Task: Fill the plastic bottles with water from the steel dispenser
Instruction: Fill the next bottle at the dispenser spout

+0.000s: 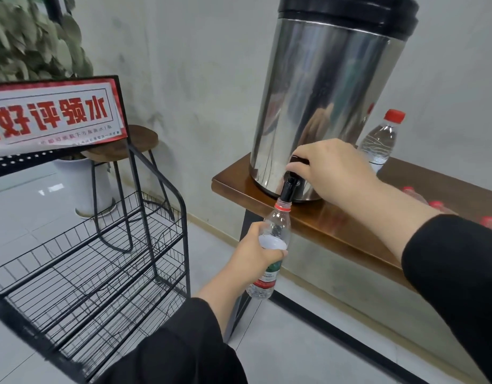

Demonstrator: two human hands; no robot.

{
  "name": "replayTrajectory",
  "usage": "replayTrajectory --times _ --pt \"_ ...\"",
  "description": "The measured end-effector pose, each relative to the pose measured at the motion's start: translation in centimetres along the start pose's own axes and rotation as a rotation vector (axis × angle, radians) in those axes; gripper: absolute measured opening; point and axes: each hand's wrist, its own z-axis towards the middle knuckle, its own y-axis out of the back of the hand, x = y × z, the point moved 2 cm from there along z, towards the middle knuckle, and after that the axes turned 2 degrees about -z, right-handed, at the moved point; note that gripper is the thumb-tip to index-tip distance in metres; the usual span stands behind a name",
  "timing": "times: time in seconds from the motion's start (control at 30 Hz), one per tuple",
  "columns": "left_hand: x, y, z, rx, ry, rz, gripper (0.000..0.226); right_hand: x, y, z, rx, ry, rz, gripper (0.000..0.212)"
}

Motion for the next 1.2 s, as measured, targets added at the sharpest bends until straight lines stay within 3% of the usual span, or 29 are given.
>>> replayTrajectory --times 0.1,0.2,0.27,0.37,0.47,0.6,0.8,1.2 --pt "-0.1 -0.3 0.0 0.001 -0.016 -0.016 0.064 0.5 -1.1 -1.8 -0.171 0.140 -0.136 0.027" --pt "-0.1 -0.5 0.0 0.000 -0.016 -0.045 0.062 1.1 -2.4 -4.0 -0.168 0.148 -0.141 0.013" --pt "-0.1 -0.6 0.0 -0.001 -0.014 -0.054 0.062 1.3 -3.7 -5.3 -0.105 0.155 -0.124 0.036" --pt "0.0 -0.7 0.0 0.002 -0.019 -0.075 0.063 0.3 -3.3 -6.0 -0.044 -0.071 0.196 0.060" --pt "0.1 -0.8 -0.1 -0.004 -0.025 -0.092 0.063 -2.2 -4.0 -7.3 -0.146 -0.244 0.463 0.048" --pt "0.5 -1.4 0.1 -0.029 -0.025 -0.105 0.063 -6.1 -7.3 -9.2 -0.022 -0.372 0.463 0.028" --pt "1.3 -1.9 0.7 -0.053 -0.033 -0.126 0.066 -9.1 -10.2 -10.8 0.079 -0.536 0.387 0.027" --pt "3.2 -2.2 1.5 -0.077 -0.042 -0.167 0.065 -10.1 -11.4 -10.4 0.126 -0.630 0.458 0.028"
